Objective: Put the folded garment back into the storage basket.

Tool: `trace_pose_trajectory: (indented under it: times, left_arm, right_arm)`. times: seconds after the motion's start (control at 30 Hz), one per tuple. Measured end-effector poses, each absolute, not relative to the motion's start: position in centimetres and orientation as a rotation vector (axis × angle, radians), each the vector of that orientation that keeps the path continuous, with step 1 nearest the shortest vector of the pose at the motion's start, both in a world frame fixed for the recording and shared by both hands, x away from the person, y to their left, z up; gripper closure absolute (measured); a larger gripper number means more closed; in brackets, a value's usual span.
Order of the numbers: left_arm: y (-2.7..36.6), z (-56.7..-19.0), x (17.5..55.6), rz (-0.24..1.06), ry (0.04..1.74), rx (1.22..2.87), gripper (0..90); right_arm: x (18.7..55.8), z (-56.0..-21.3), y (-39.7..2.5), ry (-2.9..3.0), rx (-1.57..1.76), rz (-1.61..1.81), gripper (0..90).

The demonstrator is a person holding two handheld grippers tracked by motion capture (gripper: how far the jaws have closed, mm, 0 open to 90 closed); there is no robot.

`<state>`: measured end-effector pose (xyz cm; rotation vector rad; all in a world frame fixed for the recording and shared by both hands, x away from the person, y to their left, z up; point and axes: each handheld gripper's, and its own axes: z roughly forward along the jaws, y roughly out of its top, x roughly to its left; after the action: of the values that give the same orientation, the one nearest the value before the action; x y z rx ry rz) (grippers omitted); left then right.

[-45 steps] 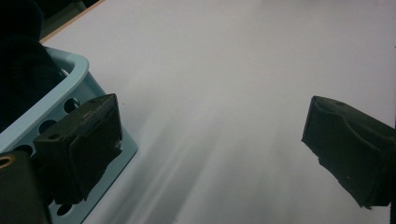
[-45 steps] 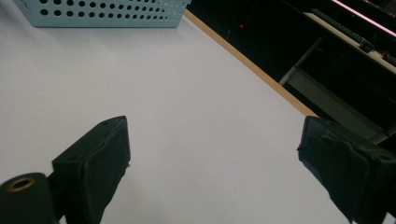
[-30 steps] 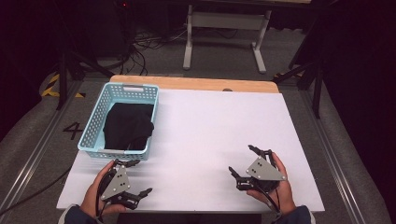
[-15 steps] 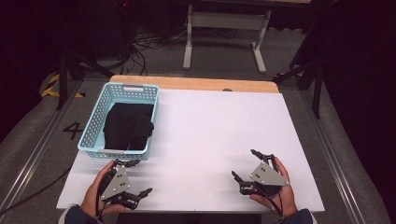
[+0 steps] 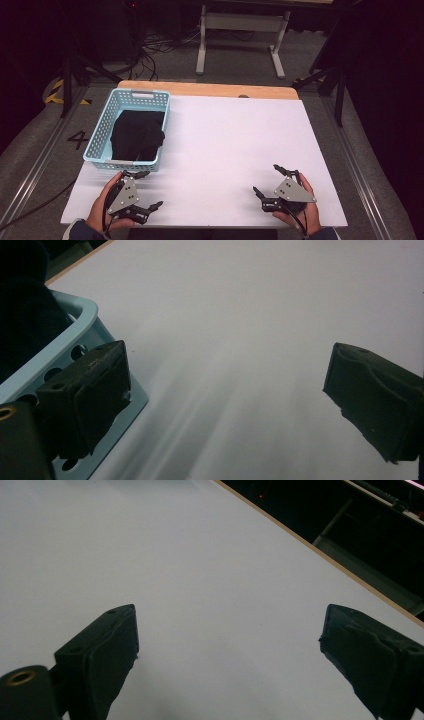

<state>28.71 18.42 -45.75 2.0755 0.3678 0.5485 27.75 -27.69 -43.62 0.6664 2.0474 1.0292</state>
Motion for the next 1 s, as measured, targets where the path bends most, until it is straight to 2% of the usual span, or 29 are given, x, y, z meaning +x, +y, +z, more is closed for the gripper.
trace_pose_trajectory:
  times: [1.0]
  left_arm:
    - [18.4, -45.7, 29.1, 0.556, 0.381, 2.065, 5.3]
  right_arm:
    - [26.4, -45.7, -32.1, 2.045, 0.791, 1.04, 7.6]
